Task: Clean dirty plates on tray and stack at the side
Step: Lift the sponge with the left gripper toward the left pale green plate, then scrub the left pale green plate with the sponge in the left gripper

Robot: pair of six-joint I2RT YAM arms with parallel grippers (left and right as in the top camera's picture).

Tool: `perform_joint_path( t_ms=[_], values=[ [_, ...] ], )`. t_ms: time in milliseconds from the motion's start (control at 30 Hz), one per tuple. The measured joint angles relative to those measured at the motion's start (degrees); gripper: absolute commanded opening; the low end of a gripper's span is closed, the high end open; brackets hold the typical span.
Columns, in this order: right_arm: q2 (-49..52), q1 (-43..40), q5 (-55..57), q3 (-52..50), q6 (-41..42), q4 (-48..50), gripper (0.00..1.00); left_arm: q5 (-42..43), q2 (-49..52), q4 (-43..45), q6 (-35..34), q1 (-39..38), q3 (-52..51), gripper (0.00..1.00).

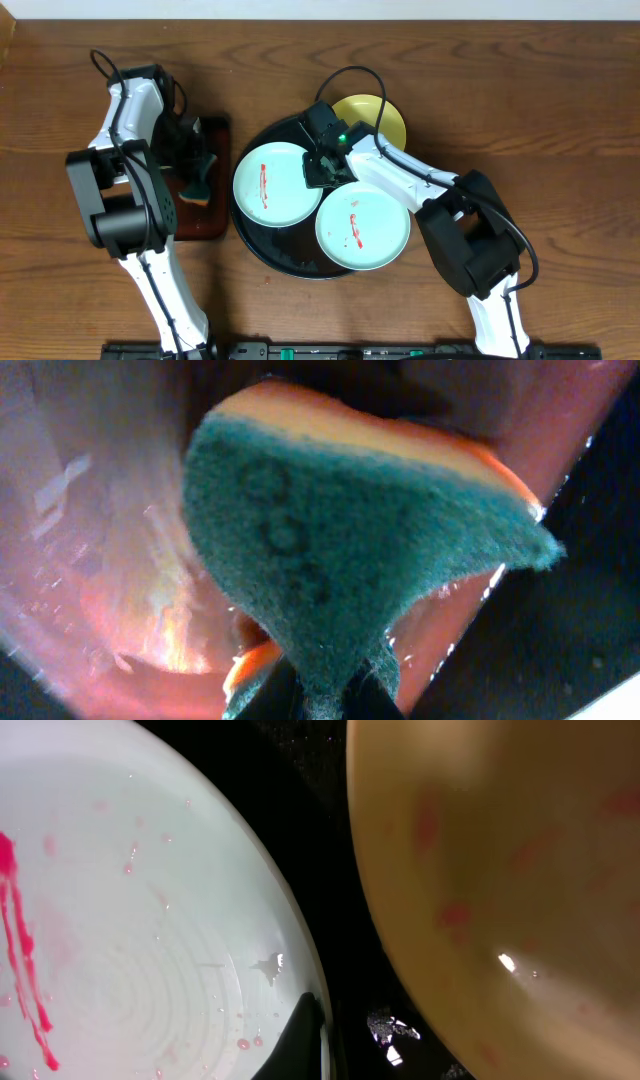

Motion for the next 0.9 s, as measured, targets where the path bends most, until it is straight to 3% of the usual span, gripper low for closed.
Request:
perform_joint_path(
  t_ms=[433, 633, 900],
  values=[
    [0.0, -1.3, -3.0, 0.1, 0.0, -0.7, 0.01, 1.6, -26.2, -2.6, -10.3, -1.9, 3.0, 0.07],
    [0.0, -1.3, -3.3, 0.3, 0.0, -1.9, 0.01, 2.4, -26.0, -1.2, -15.1, -8.6, -1.0, 0.07],
    [0.0, -1.3, -3.7, 0.4, 0.0, -2.6, 0.01, 3.5, -25.5, 11.7, -22.7, -18.2, -17.7, 0.07]
  ],
)
